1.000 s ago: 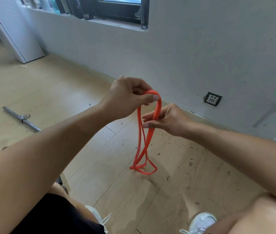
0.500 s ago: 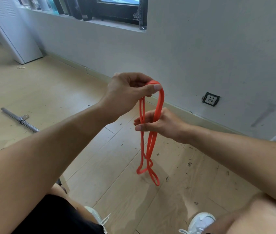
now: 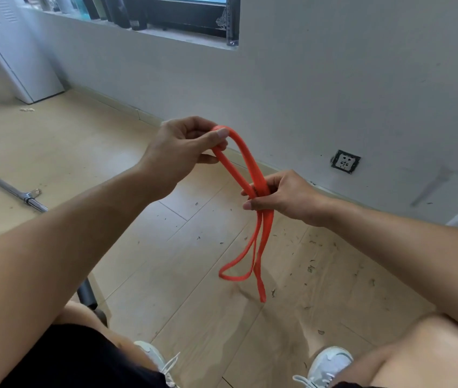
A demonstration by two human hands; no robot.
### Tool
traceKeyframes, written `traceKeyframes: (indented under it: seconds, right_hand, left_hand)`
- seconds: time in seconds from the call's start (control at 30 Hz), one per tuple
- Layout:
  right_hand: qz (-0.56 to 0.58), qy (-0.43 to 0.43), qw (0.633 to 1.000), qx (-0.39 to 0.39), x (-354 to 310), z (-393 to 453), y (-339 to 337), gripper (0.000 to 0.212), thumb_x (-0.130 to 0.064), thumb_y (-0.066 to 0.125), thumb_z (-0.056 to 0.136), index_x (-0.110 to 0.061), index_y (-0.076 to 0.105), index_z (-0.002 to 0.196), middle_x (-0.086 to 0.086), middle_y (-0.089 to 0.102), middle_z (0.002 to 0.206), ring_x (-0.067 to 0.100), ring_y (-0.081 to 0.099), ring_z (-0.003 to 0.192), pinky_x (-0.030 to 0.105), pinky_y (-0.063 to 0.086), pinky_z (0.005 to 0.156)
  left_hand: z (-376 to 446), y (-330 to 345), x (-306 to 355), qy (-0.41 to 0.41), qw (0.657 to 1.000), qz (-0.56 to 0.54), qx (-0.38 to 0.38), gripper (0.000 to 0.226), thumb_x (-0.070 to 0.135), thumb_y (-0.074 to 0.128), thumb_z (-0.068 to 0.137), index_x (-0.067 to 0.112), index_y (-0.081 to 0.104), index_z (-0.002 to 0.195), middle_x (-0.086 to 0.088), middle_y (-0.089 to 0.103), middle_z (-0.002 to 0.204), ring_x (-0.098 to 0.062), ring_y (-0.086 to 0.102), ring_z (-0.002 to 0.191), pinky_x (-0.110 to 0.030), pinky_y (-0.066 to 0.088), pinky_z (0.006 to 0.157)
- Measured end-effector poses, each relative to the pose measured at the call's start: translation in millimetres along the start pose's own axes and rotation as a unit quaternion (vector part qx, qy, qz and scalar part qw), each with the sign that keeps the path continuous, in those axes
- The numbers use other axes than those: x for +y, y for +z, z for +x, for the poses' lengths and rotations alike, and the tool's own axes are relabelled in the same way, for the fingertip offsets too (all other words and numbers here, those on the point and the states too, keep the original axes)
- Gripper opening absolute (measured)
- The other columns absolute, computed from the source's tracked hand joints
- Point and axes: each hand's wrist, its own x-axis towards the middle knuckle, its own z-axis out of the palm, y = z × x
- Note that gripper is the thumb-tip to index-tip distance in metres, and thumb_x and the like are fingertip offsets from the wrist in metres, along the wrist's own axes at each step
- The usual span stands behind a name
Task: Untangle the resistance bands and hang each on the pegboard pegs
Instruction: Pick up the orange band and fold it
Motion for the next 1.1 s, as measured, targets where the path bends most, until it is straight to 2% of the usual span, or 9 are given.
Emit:
traceKeyframes:
  seconds: [0.17, 0.37, 0.5, 0.6, 0.7, 0.83, 0.9, 1.0, 1.1]
  right_hand:
    - [-0.051, 0.026, 0.998, -0.035, 11, -1, -10, 0.02, -0.022, 0.083, 0.086, -0.01, 0.079, 0.102, 0.004, 0.079, 0.091, 0.016, 0.078, 0.083, 0.023, 0.062, 0.074]
    - [-0.114, 0.025, 0.993, -0.012, 22, 3, -20, 0.016, -0.026, 0.084, 0.085, -0.017, 0.077, 0.096, 0.005, 0.077, 0.087, 0.016, 0.077, 0.08, 0.033, 0.063, 0.081]
    - [-0.154, 0.02, 0.987, 0.028, 29, 2, -28, 0.012, -0.03, 0.081, 0.088, -0.026, 0.078, 0.099, 0.0, 0.074, 0.08, 0.015, 0.07, 0.072, 0.038, 0.059, 0.076]
    - [-0.184, 0.007, 0.982, 0.039, 28, 0, -27, 0.007, -0.029, 0.074, 0.095, -0.029, 0.078, 0.1, -0.005, 0.067, 0.074, 0.013, 0.057, 0.065, 0.025, 0.049, 0.06]
    - [-0.217, -0.004, 0.976, 0.035, 26, 0, -22, 0.014, -0.026, 0.069, 0.098, -0.022, 0.08, 0.105, 0.005, 0.07, 0.078, 0.014, 0.052, 0.062, 0.024, 0.044, 0.055]
    - [-0.235, -0.007, 0.972, 0.008, 19, 3, -13, 0.017, -0.026, 0.069, 0.098, -0.023, 0.079, 0.111, -0.002, 0.071, 0.074, 0.008, 0.049, 0.054, 0.016, 0.04, 0.048]
    - [-0.248, -0.002, 0.969, -0.014, 16, 6, -4, 0.019, -0.025, 0.071, 0.097, -0.021, 0.079, 0.113, -0.008, 0.07, 0.073, 0.005, 0.049, 0.051, 0.01, 0.036, 0.043]
    - [-0.252, 0.005, 0.967, -0.046, 8, 7, 10, 0.022, -0.024, 0.073, 0.095, -0.017, 0.079, 0.116, -0.009, 0.074, 0.078, 0.008, 0.061, 0.059, 0.011, 0.044, 0.049]
    - [-0.241, 0.009, 0.968, -0.075, 1, 6, 13, 0.022, -0.025, 0.075, 0.093, -0.019, 0.08, 0.114, -0.005, 0.078, 0.088, 0.014, 0.071, 0.074, 0.025, 0.059, 0.069]
  left_hand:
    - [4, -6, -10, -0.027, 0.996, -0.087, -0.007, 0.031, 0.027, 0.071, 0.085, 0.004, 0.069, 0.107, -0.012, 0.074, 0.096, -0.023, 0.073, 0.099, -0.037, 0.061, 0.086]
    - [9, -29, -30, -0.097, 0.987, -0.122, -0.038, 0.029, 0.023, 0.065, 0.085, 0.002, 0.063, 0.106, -0.016, 0.069, 0.105, -0.029, 0.07, 0.11, -0.037, 0.061, 0.088]
    - [4, -51, -55, -0.139, 0.984, 0.042, -0.103, 0.033, 0.022, 0.063, 0.086, 0.0, 0.064, 0.11, -0.016, 0.071, 0.11, -0.026, 0.07, 0.11, -0.036, 0.063, 0.084]
    - [2, -52, -69, -0.154, 0.957, 0.199, -0.143, 0.019, 0.02, 0.064, 0.094, 0.008, 0.068, 0.109, -0.009, 0.074, 0.11, -0.022, 0.07, 0.108, -0.037, 0.06, 0.089]
    - [2, -45, -71, -0.171, 0.918, 0.306, -0.184, 0.014, 0.019, 0.072, 0.093, 0.018, 0.068, 0.106, 0.003, 0.074, 0.104, -0.017, 0.069, 0.107, -0.031, 0.054, 0.087]
    - [1, -21, -61, -0.127, 0.902, 0.359, -0.204, 0.059, 0.031, 0.087, 0.076, 0.022, 0.057, 0.125, 0.009, 0.061, 0.126, -0.01, 0.057, 0.118, -0.025, 0.047, 0.094]
    - [0, -3, -53, -0.101, 0.903, 0.356, -0.217, 0.067, 0.039, 0.088, 0.071, 0.024, 0.054, 0.127, 0.009, 0.06, 0.127, -0.01, 0.056, 0.119, -0.025, 0.046, 0.097]
    - [-4, 24, -46, -0.103, 0.894, 0.363, -0.242, 0.076, 0.05, 0.09, 0.063, 0.026, 0.049, 0.122, 0.01, 0.062, 0.119, -0.011, 0.059, 0.113, -0.02, 0.048, 0.086]
    - [-7, 40, -51, -0.116, 0.861, 0.408, -0.283, 0.084, 0.044, 0.091, 0.067, 0.022, 0.041, 0.131, 0.003, 0.067, 0.122, -0.016, 0.065, 0.103, -0.021, 0.051, 0.078]
